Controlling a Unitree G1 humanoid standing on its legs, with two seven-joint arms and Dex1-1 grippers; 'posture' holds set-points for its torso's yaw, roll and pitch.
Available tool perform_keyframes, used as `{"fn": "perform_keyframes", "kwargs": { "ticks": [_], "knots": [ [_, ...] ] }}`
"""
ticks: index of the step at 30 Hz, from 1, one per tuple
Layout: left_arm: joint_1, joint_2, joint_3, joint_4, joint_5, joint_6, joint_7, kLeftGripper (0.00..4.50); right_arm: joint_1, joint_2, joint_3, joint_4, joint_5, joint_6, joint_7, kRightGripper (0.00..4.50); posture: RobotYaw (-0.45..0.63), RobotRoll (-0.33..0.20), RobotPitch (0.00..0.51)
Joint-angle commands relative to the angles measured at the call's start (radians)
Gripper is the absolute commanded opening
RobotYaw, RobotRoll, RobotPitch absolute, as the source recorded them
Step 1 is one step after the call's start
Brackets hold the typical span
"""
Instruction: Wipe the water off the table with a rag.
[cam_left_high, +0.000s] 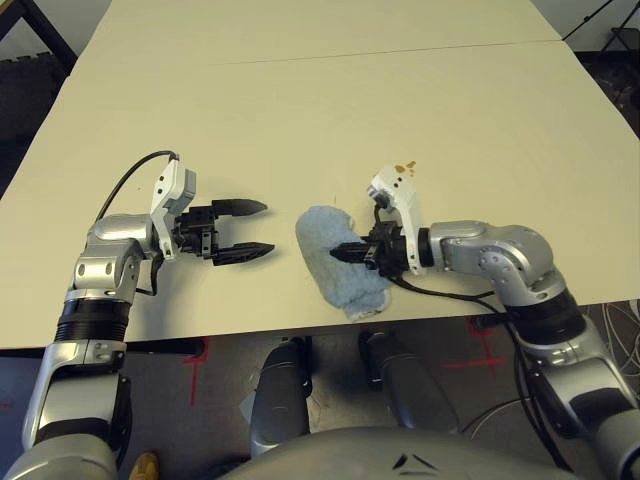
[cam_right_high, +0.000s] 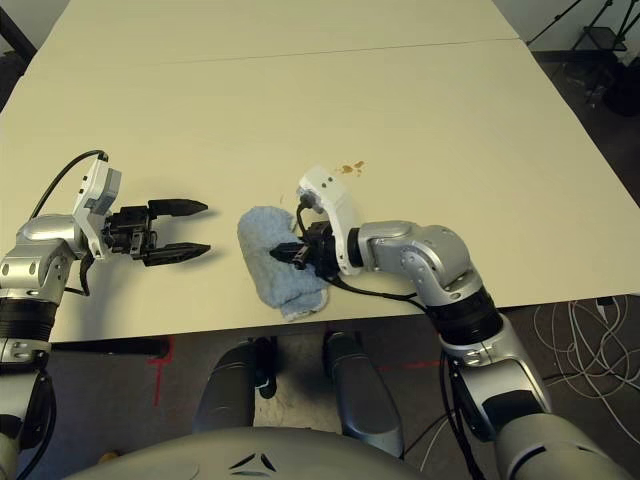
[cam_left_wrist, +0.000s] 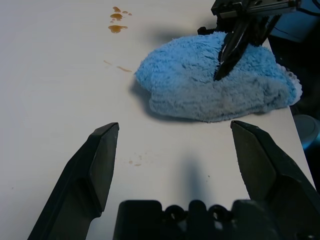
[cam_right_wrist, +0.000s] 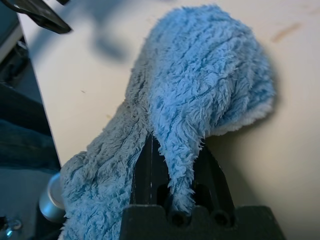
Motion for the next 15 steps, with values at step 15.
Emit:
{"fn": "perform_keyframes", "kwargs": {
  "ticks": [15],
  "knots": [
    [-0.016,-0.013,-0.032,0.019,0.016,-0.012,-0.006,4.50,0.126,-0.317,-0.158,0.036,-0.048,-0.041,0.101,0.11,-0.25,0.000,0.220]
  ]
}}
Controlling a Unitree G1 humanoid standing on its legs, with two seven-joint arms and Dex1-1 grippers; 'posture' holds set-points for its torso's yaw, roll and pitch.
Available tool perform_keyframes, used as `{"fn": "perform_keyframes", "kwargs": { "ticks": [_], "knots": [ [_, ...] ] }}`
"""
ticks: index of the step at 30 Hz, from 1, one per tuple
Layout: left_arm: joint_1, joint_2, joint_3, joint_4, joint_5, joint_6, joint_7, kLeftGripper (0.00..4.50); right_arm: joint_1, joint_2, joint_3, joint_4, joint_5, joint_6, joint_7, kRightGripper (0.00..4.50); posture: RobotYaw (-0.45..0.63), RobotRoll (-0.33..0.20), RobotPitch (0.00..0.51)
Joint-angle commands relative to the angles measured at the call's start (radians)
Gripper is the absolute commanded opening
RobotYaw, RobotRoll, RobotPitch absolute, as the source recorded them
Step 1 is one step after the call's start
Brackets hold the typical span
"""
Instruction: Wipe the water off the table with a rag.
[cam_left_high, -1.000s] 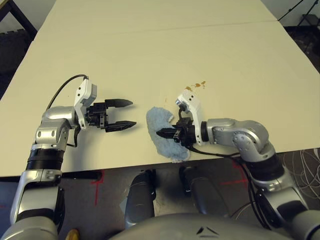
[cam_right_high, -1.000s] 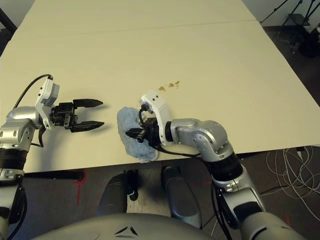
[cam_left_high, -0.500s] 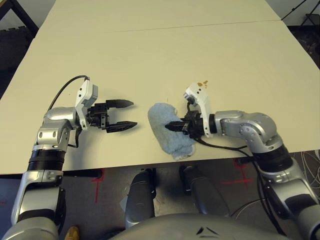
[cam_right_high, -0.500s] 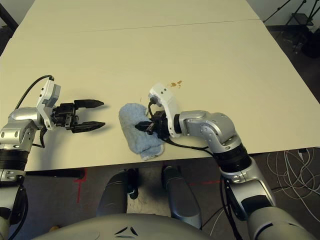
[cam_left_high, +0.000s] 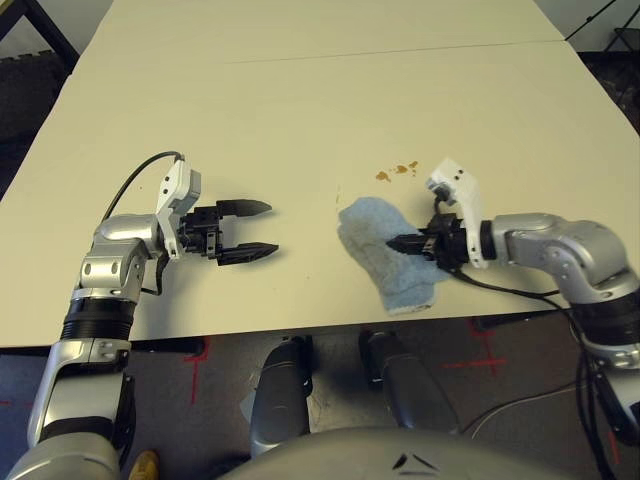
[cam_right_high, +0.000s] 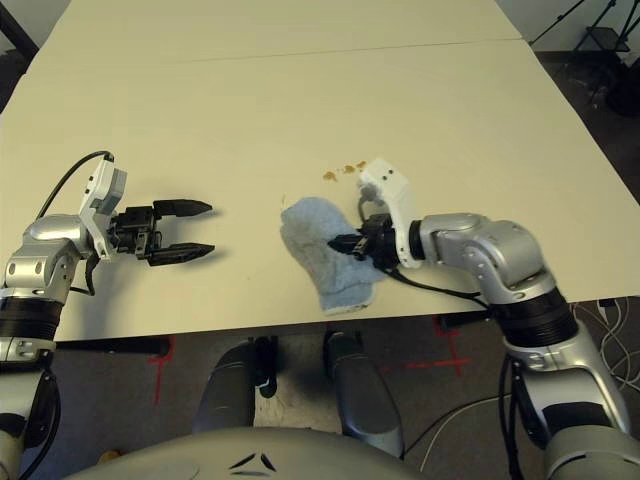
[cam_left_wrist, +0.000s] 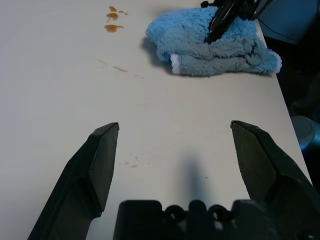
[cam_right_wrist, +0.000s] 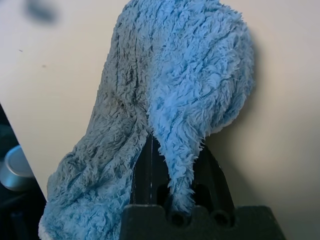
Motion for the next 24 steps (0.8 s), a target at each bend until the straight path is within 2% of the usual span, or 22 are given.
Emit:
{"fn": "perform_keyframes", "kwargs": {
  "ticks": [1,6,13,18,24],
  "knots": [
    [-0.007,0.000,-0.012,0.012,0.015,-0.009,-0.006,4.50,0.035,-0.062,-0.058,0.046,-0.036,-0.002,-0.002,0.11,-0.25,0.000,0.220],
    [-0.010,-0.003,-0.016,0.014,0.015,-0.010,-0.004,4.50,-0.012,-0.015,-0.217,0.104,0.059,0.059,-0.025,0.11,-0.25,0.000,0.219],
    [-0.014,-0.006,-0.018,0.023,0.016,-0.014,-0.003,4.50,-0.152,0.052,-0.438,0.222,0.177,0.142,-0.076,0.11,-0.25,0.000,0.213],
    [-0.018,-0.009,-0.019,0.027,0.017,-0.016,-0.002,4.50,-0.204,0.081,-0.444,0.269,0.153,0.107,-0.101,0.11,-0.25,0.000,0.210],
    [-0.019,-0.006,-0.016,0.032,0.018,-0.021,-0.003,4.50,-0.228,0.139,-0.361,0.345,0.052,-0.008,-0.129,0.11,-0.24,0.000,0.210]
  ]
}}
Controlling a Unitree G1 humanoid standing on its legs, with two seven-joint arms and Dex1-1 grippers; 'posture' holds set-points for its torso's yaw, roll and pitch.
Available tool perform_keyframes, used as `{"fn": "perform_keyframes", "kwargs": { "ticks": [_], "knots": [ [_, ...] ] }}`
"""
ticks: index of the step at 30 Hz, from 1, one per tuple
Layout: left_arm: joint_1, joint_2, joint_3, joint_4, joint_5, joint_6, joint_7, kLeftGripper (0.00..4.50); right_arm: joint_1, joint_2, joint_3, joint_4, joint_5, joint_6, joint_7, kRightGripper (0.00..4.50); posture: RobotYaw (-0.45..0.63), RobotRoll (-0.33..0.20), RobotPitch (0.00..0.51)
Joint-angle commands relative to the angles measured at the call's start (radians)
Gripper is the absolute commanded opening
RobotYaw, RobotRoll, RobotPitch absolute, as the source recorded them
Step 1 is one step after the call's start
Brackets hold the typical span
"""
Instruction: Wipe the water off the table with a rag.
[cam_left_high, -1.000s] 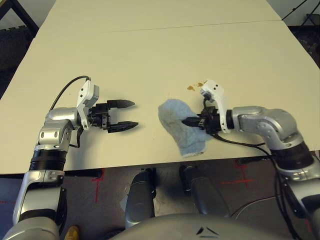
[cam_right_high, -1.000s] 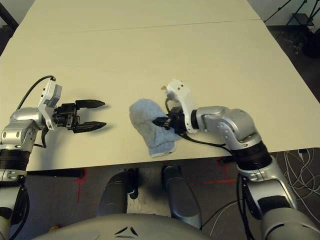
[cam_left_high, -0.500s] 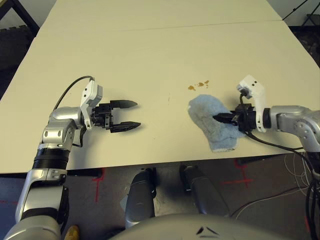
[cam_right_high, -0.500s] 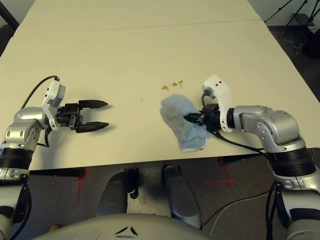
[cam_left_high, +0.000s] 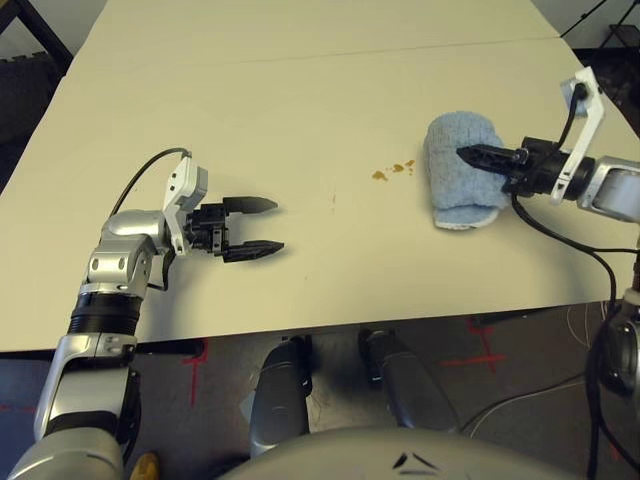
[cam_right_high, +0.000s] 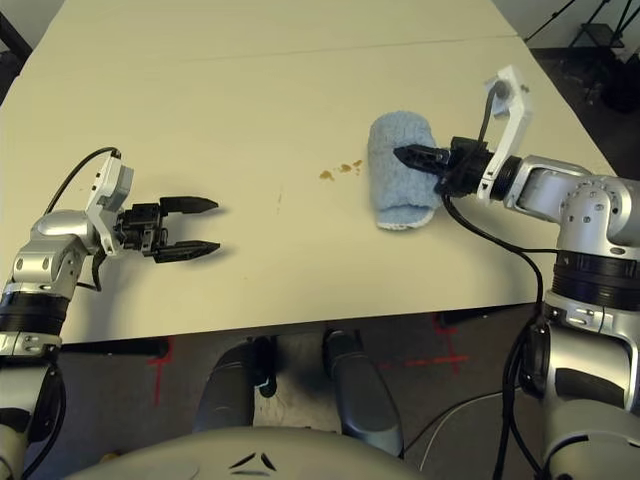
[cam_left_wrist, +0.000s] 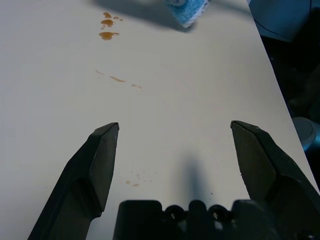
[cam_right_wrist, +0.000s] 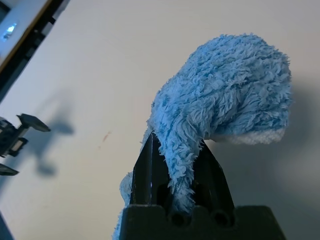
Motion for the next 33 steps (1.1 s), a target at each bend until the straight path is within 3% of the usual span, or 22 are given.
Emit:
{"fn": "perform_keyframes", "kwargs": {
  "ticks": [1,14,33],
  "knots": [
    [0.007,0.003,-0.005,0.004,0.013,-0.007,-0.003,4.50,-0.019,0.017,0.053,0.057,-0.070,-0.088,-0.009,0.11,-0.24,0.000,0.211],
    [0.035,0.024,0.006,-0.026,0.003,0.003,-0.002,4.50,-0.121,0.080,0.172,0.382,-0.299,-0.382,0.019,0.11,-0.21,0.000,0.210],
    [0.042,0.023,0.011,-0.040,0.000,0.009,0.006,4.50,-0.122,0.282,0.250,0.377,-0.373,-0.399,0.042,0.11,-0.20,0.000,0.208]
  ]
}}
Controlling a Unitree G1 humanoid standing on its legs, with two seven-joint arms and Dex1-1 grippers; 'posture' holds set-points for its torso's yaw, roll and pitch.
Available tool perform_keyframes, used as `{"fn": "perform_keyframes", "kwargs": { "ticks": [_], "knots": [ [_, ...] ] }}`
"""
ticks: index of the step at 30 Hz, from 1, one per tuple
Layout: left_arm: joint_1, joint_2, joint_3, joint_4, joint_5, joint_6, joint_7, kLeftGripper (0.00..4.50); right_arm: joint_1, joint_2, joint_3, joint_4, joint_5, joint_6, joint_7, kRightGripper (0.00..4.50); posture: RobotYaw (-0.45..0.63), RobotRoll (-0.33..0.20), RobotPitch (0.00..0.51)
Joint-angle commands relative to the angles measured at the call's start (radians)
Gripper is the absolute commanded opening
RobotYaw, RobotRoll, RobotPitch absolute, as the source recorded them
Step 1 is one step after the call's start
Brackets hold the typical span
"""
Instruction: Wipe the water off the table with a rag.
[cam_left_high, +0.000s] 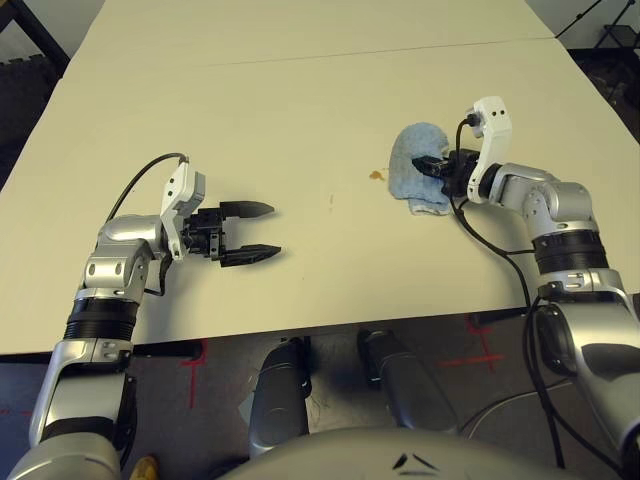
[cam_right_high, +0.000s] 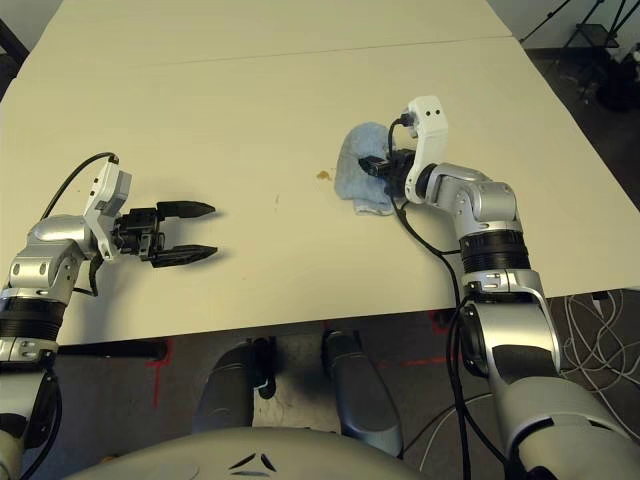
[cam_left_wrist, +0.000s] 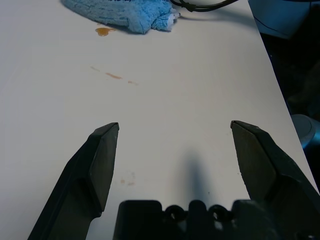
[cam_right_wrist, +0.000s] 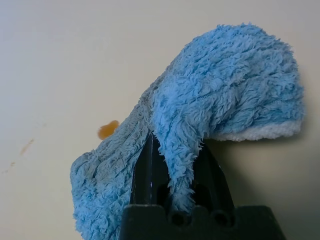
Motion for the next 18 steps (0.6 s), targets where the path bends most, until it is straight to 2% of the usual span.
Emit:
{"fn": "perform_keyframes", "kwargs": {
  "ticks": [1,18],
  "knots": [
    [0.012,0.011,0.004,-0.013,0.002,0.005,0.001,4.50,0.005,0.047,0.044,-0.006,0.001,0.034,0.019,0.11,-0.20,0.000,0.208],
    [-0.001,0.007,0.003,0.001,0.007,-0.003,0.005,4.50,-0.025,0.184,0.096,-0.034,-0.005,0.052,0.018,0.11,-0.20,0.000,0.203]
  ]
}}
